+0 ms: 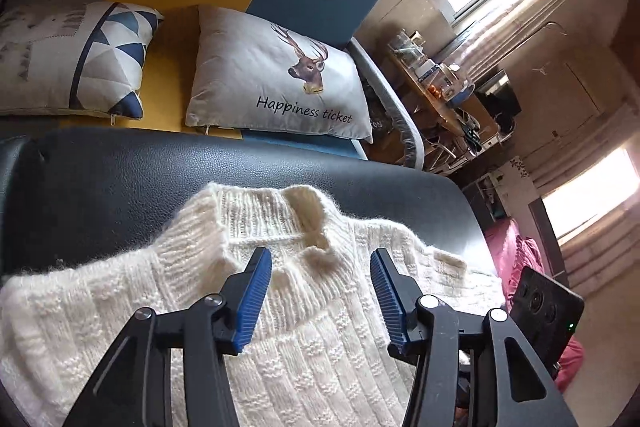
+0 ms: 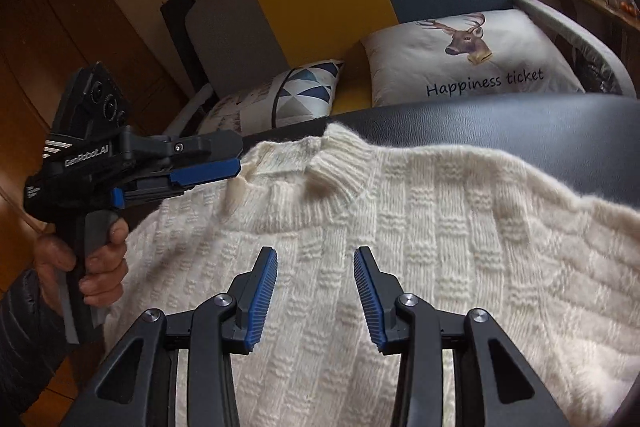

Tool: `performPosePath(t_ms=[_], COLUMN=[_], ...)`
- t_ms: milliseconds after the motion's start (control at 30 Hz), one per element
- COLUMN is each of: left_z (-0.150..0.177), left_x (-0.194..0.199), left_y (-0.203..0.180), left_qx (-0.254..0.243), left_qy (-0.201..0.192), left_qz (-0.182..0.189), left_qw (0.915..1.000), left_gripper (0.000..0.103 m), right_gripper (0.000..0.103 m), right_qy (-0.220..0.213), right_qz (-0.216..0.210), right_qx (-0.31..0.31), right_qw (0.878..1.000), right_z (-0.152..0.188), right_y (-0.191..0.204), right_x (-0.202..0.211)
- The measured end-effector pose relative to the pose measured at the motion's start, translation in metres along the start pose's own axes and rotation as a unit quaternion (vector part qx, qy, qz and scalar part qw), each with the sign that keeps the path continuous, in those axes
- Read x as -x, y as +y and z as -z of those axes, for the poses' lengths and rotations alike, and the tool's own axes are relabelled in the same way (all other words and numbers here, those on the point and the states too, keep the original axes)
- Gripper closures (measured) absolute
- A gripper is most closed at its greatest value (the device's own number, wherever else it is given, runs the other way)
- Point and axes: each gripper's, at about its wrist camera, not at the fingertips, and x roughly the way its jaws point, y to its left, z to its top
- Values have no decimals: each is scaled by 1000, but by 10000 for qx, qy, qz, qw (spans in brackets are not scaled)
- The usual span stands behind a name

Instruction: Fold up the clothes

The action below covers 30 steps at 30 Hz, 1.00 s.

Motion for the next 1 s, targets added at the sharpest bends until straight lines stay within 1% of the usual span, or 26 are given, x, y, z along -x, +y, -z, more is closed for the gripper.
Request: performPosePath(t_ms=[100,133,200,233,267,300,333,367,400,467,500,567,633,700,733,767,833,900,933,1000], left_z=[-11,-14,-18,-19,-18,-17,-19,-21,-25,-33,-35,-32,-32,-31,-28,-24,-7,17,30,52], left_x=[-25,-37,-57,-66,-73,-78,-80,-78,-77,-75,-81,-91,-85,-68,-54,-39,-6,22,32,46], left_y=[-8,-10,-14,-18,-24,-29,-30,-30,-29,-26,-23,-15,-10,-6,-4,-2,3,5,8,19], left_qx=[-113,-107,-137,-272,-481,-643,-649,-612,-548,-401,-409,-403,-232,-9,92,191,317,252,194,210], left_qy=[300,428,646,736,736,697,617,452,313,67,93,242,243,96,-44,-202,-548,-820,-894,-931], left_qz=[48,106,205,217,73,-112,-79,24,2,-125,-385,-647,-576,-586,-525,-438,-471,-728,-887,-1163], left_qw=[9995,9990,9976,9967,9961,9954,9959,9971,9980,9991,9984,9968,9978,9982,9986,9987,9969,9936,9919,9886], left_gripper=[45,43,44,52,86,101,100,100,100,100,100,98,98,91,82,70,56,55,55,55], right_gripper=[62,62,62,62,62,62,62,62,62,63,63,63,63,63,63,63,63,62,59,59], right_qy=[86,77,-17,-99,-182,-233,-262,-292,-310,-308,-305,-307,-311,-312,-312,-311,-262,-91,-41,-1], right_qz=[341,359,180,8,-164,-338,-479,-596,-668,-667,-646,-660,-690,-714,-726,-747,-780,-706,-814,-1481], right_qx=[-20,-50,-186,-308,-431,-583,-711,-808,-867,-864,-839,-845,-866,-885,-894,-913,-973,-1051,-1110,-1160], right_qw=[9994,9993,9997,9995,9988,9975,9960,9945,9935,9936,9939,9938,9934,9930,9929,9925,9919,9919,9905,9822], right_z=[-1,1,7,9,11,12,12,12,12,11,10,10,9,9,9,9,8,1,-5,-24], right_y=[-9,-13,-25,-31,-37,-44,-49,-53,-56,-56,-55,-56,-57,-58,-58,-59,-60,-55,-50,-34], right_x=[-11,-15,-18,-17,-15,-15,-15,-15,-15,-15,-15,-15,-15,-15,-15,-15,-14,-11,-10,-12])
